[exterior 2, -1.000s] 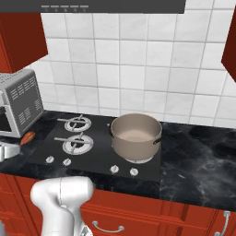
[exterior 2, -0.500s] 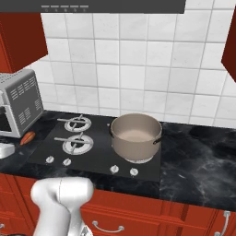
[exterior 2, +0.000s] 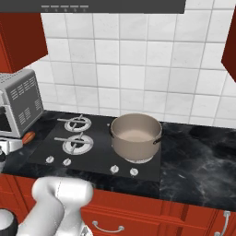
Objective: Turn on the burner for the pot on the stove. Wait thirty seconds for the pot to heat up. Then add the sweet potato to the pot.
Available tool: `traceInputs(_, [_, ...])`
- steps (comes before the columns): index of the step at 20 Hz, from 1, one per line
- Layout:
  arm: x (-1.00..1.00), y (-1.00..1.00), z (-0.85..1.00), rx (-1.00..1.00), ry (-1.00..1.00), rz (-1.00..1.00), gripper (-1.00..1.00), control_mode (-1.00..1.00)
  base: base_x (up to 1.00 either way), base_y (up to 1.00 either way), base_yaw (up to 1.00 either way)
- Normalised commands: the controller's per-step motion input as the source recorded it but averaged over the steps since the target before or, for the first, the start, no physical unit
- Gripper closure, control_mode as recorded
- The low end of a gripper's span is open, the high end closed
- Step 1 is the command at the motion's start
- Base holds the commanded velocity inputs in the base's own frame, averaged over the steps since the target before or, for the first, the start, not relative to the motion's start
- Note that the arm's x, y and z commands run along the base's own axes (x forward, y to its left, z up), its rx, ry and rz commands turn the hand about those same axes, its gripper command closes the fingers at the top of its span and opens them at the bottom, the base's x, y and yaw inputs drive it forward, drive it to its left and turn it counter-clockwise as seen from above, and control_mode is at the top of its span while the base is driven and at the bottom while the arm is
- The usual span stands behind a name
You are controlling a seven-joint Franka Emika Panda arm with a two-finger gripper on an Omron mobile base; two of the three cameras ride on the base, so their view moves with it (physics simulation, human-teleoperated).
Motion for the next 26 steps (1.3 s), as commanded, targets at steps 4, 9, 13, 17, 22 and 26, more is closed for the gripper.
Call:
traceInputs(4, [0.64, 0.31, -0.57, -0.01, 0.08, 0.0, -1.0, -1.0, 0.0, 0.0, 0.0])
traceInputs(9, [0.52, 0.21, -0.47, -0.01, 0.01, 0.0, -1.0, -1.0, 0.0, 0.0, 0.0])
traceInputs(13, [0.29, 0.35, -0.36, -0.04, 0.0, 0.0, -1.0, -1.0, 0.0, 0.0, 0.0])
traceInputs(17, [0.25, 0.4, -0.41, -0.05, -0.01, 0.0, -1.0, -1.0, 0.0, 0.0, 0.0])
traceInputs(22, [0.29, 0.16, -0.23, -0.02, 0.0, 0.0, -1.0, -1.0, 0.0, 0.0, 0.0])
traceInputs(26, [0.12, -0.04, 0.0, 0.0, 0.0, 0.0, -1.0, -1.0, 0.0, 0.0, 0.0])
